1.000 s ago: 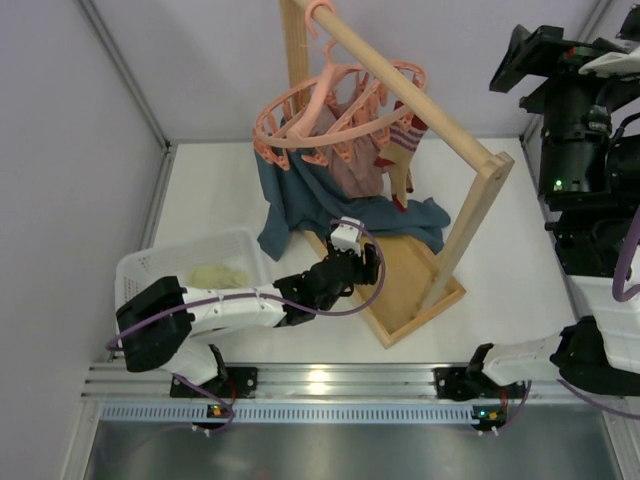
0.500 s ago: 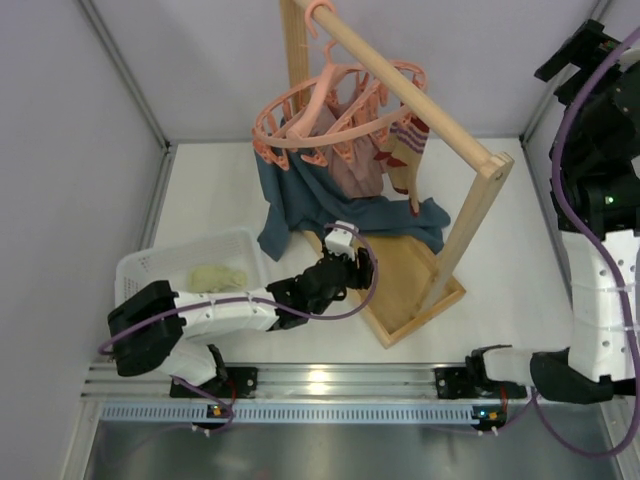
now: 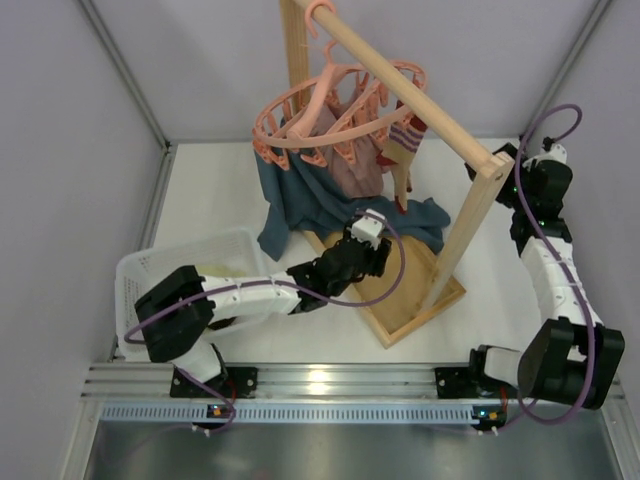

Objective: Remove the socks clipped to the hanger

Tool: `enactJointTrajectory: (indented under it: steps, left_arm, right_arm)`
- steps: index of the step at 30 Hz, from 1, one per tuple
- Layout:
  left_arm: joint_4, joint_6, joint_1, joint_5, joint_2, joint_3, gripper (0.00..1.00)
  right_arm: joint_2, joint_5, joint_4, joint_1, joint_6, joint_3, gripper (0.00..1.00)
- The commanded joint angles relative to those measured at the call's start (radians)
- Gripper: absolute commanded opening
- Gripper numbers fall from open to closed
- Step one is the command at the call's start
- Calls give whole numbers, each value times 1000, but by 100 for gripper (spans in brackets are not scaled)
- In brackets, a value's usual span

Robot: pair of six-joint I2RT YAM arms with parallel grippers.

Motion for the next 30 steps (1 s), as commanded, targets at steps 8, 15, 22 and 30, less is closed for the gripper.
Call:
enactJointTrajectory:
  steps: [8,15,22,30]
  left_arm:
    - [236,35,259,416,116,117,70]
    - [348,156,276,484,230,197,73]
    - [535,28,390,739,349,171,76]
    - [610,-22,408,666,360,115,77]
  right_arm:
    - [-50,-56,342,161,61,11,91]
    - [24,-50,498,264,21,-17,90]
    - [188,-205,569,266,-100,-21,87]
    - [244,-314,711,273,-99,-127,82]
